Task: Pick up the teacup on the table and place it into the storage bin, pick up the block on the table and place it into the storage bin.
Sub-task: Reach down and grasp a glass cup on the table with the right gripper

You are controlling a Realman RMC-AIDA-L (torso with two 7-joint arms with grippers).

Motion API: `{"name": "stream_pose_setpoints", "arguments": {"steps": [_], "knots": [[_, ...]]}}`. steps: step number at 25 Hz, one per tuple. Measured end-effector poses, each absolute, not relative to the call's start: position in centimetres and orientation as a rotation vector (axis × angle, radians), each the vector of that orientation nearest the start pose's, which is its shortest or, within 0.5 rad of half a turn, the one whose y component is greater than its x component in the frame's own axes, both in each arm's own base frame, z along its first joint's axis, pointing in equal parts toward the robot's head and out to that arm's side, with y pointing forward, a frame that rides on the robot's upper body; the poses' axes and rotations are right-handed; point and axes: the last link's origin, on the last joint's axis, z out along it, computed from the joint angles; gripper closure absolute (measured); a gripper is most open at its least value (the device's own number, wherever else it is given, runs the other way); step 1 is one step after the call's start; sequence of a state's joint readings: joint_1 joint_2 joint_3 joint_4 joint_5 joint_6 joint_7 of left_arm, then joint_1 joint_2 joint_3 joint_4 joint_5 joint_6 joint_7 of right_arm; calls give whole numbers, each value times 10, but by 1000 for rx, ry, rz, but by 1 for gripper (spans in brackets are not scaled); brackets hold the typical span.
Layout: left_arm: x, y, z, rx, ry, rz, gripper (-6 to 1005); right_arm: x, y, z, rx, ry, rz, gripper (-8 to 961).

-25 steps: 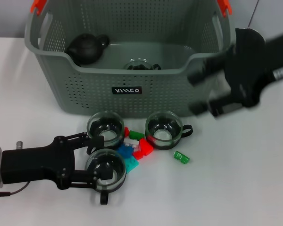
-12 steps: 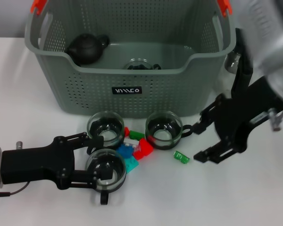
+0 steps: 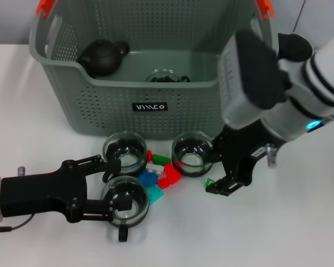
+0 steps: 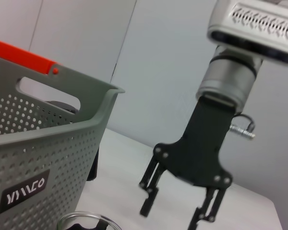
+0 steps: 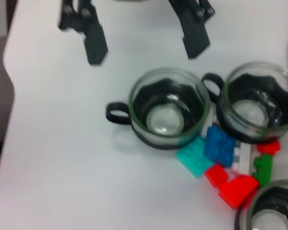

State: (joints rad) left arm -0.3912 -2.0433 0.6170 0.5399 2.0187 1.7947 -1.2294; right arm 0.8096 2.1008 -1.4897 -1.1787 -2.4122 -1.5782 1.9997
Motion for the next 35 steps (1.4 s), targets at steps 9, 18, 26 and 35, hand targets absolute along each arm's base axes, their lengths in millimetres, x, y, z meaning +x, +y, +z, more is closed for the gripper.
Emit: {"name": "stream_pose_setpoints", "arguments": {"steps": [9,18,26,35], "knots": [[-297,259,4,-2785,-672,-902,67,119,360,-78,-2993,-101,-596,300],[-298,259,4,-2780,-675,-896,67,119,367,-91,-2941,-139,-585,299],[-298,259,3,-2776,-678,-893,66,126,369,-106,-2931,-137,-642,300],[-298,260,3,-2773,-678,-890,67,129,368,-110,-2924,-152,-654,299]]}}
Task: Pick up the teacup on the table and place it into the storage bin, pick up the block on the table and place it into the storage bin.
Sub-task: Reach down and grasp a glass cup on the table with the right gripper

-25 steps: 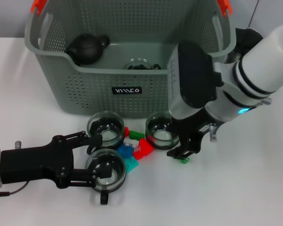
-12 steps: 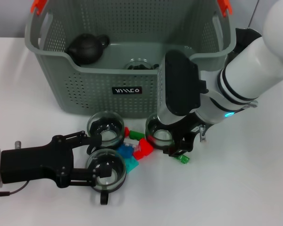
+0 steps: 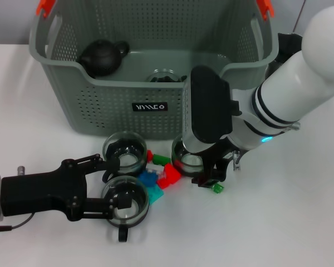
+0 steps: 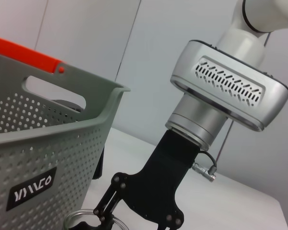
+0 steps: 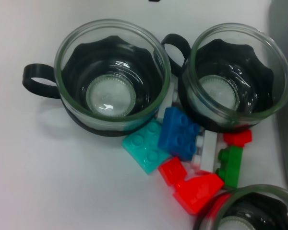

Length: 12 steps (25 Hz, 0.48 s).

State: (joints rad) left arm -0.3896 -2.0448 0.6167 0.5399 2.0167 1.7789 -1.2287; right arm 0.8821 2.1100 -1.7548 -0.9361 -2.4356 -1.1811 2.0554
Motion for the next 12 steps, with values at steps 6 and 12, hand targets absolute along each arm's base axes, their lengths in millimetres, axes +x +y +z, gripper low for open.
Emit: {"name": "stream_pose_setpoints", "arguments": {"steps": [6,12], "knots": [[-299,260,3,-2772,-680,-886,66,131,368,-113,-2923,-154,-663,299],[-299,260,2,-2773,-683,-888,66,132,367,-114,-2924,-152,-669,300]]}}
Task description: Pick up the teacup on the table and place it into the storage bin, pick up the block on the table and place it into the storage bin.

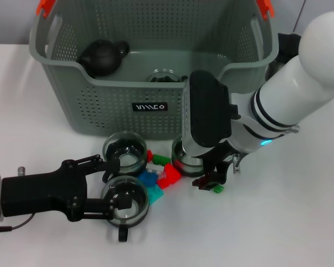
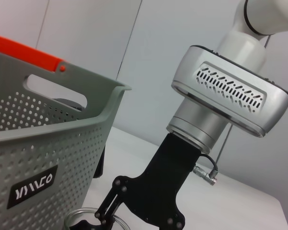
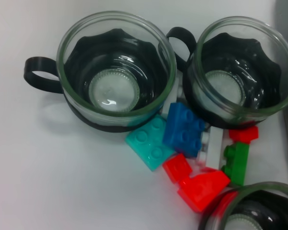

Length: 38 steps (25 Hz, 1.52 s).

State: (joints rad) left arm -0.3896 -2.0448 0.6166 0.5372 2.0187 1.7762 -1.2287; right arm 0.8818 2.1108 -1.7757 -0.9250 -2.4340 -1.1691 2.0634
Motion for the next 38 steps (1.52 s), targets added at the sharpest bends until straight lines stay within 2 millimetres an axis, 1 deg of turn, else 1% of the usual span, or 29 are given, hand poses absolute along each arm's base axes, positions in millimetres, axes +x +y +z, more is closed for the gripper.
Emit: {"name": "stream_pose_setpoints", "arguments": {"steps": [9,19,25,29,32,36,38], "knots": [[-299,260,2,-2773,-684,-888,67,132,364,-115,-2927,-125,-688,326],[-300,259,2,-2770,-686,-887,66,130,361,-111,-2950,-95,-717,750],[-300,258,2,-2770,-682,-885,66,128,361,-108,-2956,-76,-717,898],[-300,258,2,-2769,-679,-886,67,126,360,-105,-2966,-68,-715,898],[-300,258,2,-2771,-678,-889,66,121,358,-97,-2988,-46,-700,898],[-300,256,2,-2770,-680,-895,66,112,354,-75,-3035,10,-663,898],[-300,256,2,-2765,-681,-897,66,106,352,-59,-3055,35,-635,898]]}}
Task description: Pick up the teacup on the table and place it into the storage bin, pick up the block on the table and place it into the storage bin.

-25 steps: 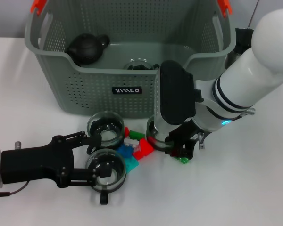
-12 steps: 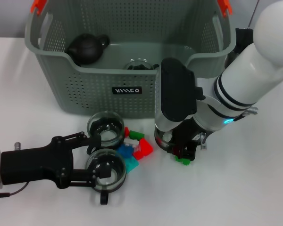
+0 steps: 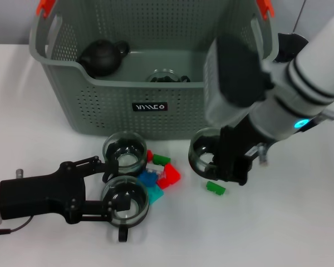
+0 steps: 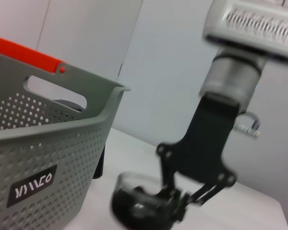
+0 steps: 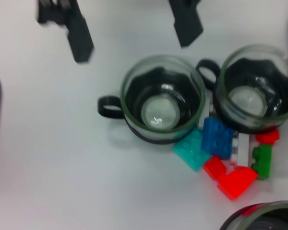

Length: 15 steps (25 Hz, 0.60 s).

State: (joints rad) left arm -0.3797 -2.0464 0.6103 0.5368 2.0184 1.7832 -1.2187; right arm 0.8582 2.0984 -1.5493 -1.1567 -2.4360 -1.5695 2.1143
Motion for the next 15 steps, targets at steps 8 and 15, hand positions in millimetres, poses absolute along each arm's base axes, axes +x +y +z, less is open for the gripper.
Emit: {"name": "stream_pose_setpoints", "arguments": {"steps": [8,15], "knots": [[-300,257,4,-2760,-676,-900,67,71,344,7,-3151,127,-340,898],[-298,261,5,-2762,-661,-904,67,33,364,45,-3016,93,9,899]]}}
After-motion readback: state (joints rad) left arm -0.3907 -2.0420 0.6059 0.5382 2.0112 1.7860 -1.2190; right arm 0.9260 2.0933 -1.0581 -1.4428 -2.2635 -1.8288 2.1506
